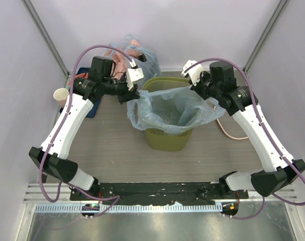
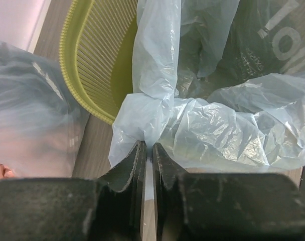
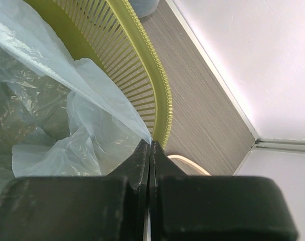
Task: Put the trash bags into the trash bin
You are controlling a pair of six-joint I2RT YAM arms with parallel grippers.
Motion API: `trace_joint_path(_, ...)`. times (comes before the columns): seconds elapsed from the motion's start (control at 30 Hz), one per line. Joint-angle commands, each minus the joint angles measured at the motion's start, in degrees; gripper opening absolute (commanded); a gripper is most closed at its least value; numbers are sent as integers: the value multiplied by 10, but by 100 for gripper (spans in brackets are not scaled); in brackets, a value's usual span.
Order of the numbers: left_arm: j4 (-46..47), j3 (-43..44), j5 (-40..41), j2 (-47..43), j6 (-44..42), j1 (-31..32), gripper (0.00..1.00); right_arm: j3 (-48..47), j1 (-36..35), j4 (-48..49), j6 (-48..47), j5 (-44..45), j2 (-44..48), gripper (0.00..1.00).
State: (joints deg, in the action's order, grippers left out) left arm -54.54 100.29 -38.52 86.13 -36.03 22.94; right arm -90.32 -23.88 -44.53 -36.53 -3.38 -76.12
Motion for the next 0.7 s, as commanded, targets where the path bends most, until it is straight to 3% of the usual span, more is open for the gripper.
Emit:
trace_joint_path(0.0, 51, 26, 5, 11, 20, -9, 11, 4, 3, 54, -16, 30, 14, 1)
trace_joint_path(0.13, 67, 32, 8, 20, 34, -10, 0, 4, 11, 71, -17, 32, 8, 1)
trace_joint_path(0.2, 87, 32, 18, 24, 44, -11, 0, 0, 16, 74, -16, 32, 3, 1)
trace_joint_path(0.33, 87, 42, 10, 29, 43, -12, 14, -6, 25, 74, -14, 29, -3, 5)
trace_joint_path(0.47, 92, 44, 13, 35, 44, -13, 24, -10, 37, 73, -16, 27, -5, 17)
trace_joint_path(0.67, 103, 54, 13, 51, 48, -18, 17, -13, 46, 67, -20, 25, -10, 27)
